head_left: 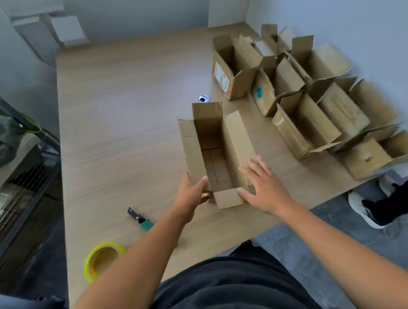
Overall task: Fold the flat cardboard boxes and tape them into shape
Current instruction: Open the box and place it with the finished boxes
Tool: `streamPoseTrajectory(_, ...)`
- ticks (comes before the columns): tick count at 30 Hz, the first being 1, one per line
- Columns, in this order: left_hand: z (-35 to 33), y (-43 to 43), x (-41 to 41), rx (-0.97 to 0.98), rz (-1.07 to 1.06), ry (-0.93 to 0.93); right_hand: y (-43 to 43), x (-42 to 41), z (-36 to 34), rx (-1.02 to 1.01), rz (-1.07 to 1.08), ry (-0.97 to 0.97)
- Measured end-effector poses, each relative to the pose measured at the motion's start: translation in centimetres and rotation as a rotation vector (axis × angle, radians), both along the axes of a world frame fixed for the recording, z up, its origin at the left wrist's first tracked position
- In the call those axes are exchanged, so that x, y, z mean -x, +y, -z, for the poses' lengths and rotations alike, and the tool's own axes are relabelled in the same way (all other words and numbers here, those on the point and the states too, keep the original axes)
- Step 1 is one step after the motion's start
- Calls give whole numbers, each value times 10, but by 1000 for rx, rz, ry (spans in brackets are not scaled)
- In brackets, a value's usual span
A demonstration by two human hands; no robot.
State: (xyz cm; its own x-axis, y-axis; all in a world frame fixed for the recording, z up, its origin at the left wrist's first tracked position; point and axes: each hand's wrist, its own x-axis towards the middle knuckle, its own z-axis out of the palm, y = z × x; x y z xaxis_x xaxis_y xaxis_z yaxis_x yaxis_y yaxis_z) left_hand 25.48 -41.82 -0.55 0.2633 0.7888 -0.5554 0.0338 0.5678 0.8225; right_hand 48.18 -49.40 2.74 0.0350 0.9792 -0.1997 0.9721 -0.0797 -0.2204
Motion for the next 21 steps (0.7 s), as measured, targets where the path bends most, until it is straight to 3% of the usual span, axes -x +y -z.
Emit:
streamPoseTrajectory(10,-9,45,-162,64,-32,-34,38,-129,-18,4,54,-229)
streamPoseTrajectory(15,-7,66,-224,39,-71,71,56,-175,-14,-8,93,-184)
streamPoseTrajectory(21,-5,72,-259,-132,-33,340,66,-209,-13,-33,79,-131)
